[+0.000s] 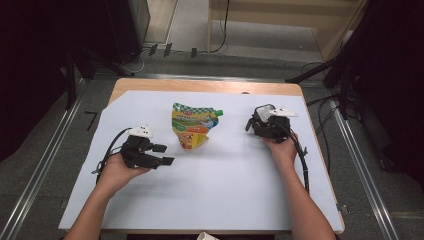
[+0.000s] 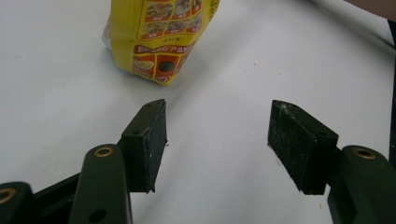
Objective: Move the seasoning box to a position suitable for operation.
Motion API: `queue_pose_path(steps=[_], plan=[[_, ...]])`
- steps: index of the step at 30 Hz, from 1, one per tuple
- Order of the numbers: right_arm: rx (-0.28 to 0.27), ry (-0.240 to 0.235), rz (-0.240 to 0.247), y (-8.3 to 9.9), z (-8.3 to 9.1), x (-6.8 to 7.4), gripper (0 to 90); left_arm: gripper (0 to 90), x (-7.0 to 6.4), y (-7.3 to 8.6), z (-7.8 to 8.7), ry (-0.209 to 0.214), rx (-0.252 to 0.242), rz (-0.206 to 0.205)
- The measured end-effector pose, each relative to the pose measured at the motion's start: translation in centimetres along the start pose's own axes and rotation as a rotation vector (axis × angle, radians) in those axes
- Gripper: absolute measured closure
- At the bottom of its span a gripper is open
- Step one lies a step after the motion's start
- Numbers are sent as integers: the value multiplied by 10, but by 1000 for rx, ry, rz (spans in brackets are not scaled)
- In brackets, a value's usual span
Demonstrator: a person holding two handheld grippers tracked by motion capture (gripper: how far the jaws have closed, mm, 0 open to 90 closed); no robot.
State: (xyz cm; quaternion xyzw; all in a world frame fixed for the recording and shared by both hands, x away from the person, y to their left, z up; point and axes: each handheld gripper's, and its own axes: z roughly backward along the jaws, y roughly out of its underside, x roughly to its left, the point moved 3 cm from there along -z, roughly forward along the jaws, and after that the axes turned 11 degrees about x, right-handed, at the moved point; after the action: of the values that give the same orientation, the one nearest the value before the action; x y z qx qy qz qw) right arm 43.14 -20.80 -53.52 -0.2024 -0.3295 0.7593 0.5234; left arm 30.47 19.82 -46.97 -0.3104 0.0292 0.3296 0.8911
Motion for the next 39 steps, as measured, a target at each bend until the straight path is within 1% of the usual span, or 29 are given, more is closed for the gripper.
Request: queue_pose_path(steps=[3,6,8,9,10,11,12,13,14,15,17,19,22,23,24,25,26,31,32,33,34,37,38,39], plan=[[-4,-6,1,-1,2,1,153,385,-1,-1,-1,3,0,-4],[-8,-25,0,-2,8,4,153,387,-2,-4,-2,10,2,-20],[-8,-28,0,-3,10,5,153,388,-3,-5,-4,13,6,-24],[-9,-31,6,-3,12,6,153,388,-4,-6,-4,15,8,-28],[-12,-32,18,-3,14,8,153,388,-6,-9,-6,27,4,-34],[-12,-32,18,-3,14,8,153,388,-6,-9,-6,27,4,-34],[-12,-38,25,-3,17,11,153,388,-9,-12,-7,37,3,-45],[-12,-38,25,-3,17,11,153,389,-9,-12,-7,37,3,-45],[-12,-47,32,-2,19,14,153,389,-12,-15,-10,47,4,-59],[-12,-47,32,-2,19,14,153,391,-12,-15,-10,47,4,-59],[-12,-51,48,-1,22,18,153,398,-15,-19,-14,58,10,-67],[-14,-59,58,0,27,22,153,406,-20,-23,-19,72,28,-88],[-16,-62,61,2,30,24,153,396,-22,-26,-21,71,26,-96],[-12,-65,61,3,32,25,154,392,-23,-28,-22,77,27,-98],[-11,-72,66,6,36,28,153,391,-24,-30,-24,80,29,-107],[-11,-72,66,6,36,28,153,391,-25,-31,-25,82,29,-110],[-7,-76,77,9,39,30,154,391,-27,-33,-27,86,32,-121],[-5,-88,85,13,45,36,154,381,-29,-39,-33,101,37,-130],[-9,-98,87,15,47,39,153,375,-30,-42,-36,117,46,-118],[-9,-98,87,15,47,39,153,370,-30,-42,-36,117,46,-118],[-5,-107,91,17,49,43,154,368,-31,-44,-37,122,47,-112],[-2,-112,101,19,51,47,154,366,-32,-48,-41,151,47,-119],[6,-119,113,21,53,51,154,366,-32,-51,-42,152,52,-123],[6,-119,113,21,53,51,154,366,-32,-51,-42,152,52,-123]])
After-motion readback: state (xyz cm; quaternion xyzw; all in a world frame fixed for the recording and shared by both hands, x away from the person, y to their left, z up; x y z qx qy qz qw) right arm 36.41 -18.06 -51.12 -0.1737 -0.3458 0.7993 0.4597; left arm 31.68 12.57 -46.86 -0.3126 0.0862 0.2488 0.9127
